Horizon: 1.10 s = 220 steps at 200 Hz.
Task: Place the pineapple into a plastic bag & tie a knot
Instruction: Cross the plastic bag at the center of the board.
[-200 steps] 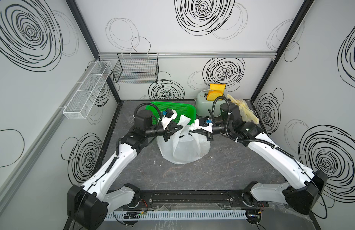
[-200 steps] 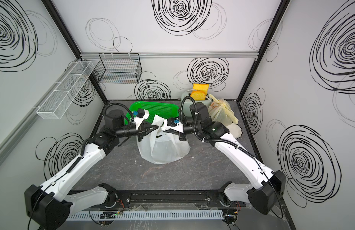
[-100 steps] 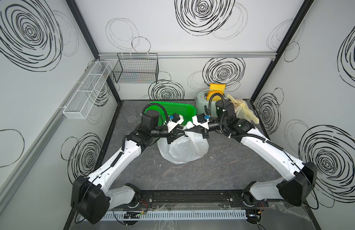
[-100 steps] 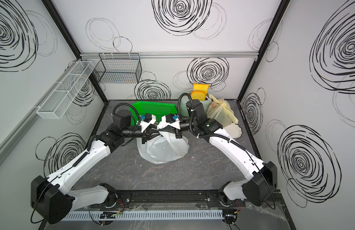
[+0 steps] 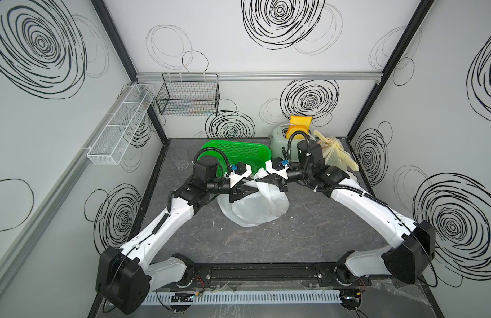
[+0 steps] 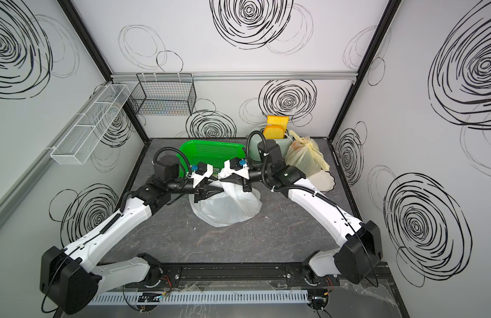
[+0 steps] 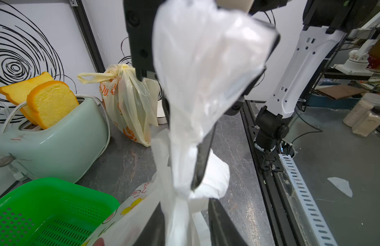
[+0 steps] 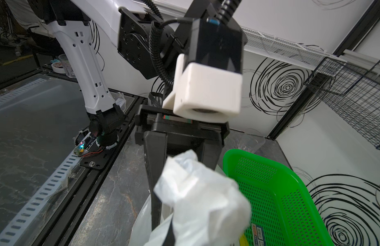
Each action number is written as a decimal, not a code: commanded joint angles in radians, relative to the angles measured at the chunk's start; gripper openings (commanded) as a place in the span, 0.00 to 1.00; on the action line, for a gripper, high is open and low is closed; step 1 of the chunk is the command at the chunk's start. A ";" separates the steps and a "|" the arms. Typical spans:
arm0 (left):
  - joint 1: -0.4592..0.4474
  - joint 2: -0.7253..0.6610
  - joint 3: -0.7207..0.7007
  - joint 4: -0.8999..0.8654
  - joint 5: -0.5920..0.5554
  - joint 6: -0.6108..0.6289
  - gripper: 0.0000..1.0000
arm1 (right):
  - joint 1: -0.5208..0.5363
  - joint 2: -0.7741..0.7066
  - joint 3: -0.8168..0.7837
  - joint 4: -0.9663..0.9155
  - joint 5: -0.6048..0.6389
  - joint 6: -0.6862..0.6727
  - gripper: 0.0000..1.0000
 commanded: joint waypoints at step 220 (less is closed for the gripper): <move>-0.028 -0.026 -0.079 0.285 0.006 -0.014 0.00 | 0.049 -0.214 -0.082 0.102 0.188 0.239 0.64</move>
